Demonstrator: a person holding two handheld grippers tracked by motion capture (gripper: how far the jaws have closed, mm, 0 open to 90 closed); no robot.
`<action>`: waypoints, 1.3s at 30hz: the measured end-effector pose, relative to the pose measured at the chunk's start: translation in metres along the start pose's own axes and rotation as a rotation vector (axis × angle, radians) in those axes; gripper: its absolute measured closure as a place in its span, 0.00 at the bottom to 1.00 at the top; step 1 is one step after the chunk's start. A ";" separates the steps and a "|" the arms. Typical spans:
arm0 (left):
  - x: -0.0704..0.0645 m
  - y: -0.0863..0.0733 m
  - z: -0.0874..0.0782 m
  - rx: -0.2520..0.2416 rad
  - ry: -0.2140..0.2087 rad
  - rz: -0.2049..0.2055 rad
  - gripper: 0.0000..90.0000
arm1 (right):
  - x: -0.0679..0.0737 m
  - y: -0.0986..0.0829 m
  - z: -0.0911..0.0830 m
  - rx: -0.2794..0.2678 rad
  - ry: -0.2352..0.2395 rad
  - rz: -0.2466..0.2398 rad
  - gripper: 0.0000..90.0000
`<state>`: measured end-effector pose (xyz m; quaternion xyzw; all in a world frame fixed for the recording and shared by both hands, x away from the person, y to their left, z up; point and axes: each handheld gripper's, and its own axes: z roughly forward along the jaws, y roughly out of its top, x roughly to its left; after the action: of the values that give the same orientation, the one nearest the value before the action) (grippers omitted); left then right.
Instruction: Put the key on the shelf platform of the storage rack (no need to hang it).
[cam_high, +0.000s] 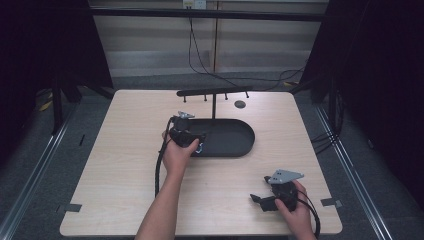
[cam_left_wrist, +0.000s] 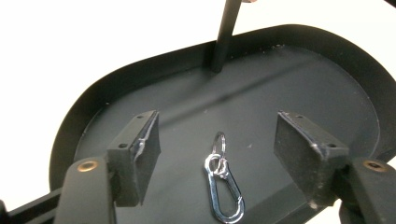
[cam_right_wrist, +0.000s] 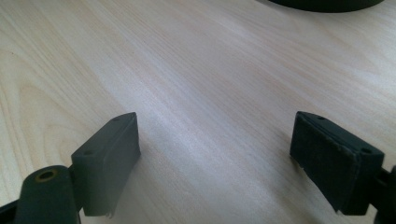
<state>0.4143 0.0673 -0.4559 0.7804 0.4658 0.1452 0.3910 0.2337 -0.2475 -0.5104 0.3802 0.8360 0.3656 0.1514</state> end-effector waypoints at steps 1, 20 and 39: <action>0.001 0.000 -0.002 -0.006 -0.003 0.002 0.32 | 0.000 0.000 0.000 0.000 0.000 0.000 0.17; 0.011 -0.005 -0.026 -0.025 -0.025 0.002 0.26 | 0.000 0.000 0.000 0.000 0.000 -0.001 0.17; 0.023 -0.020 -0.045 -0.023 -0.020 0.001 0.26 | 0.000 0.000 0.000 0.000 0.000 -0.001 0.17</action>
<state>0.3875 0.1137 -0.4446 0.7777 0.4596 0.1428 0.4044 0.2337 -0.2475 -0.5104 0.3800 0.8361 0.3654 0.1516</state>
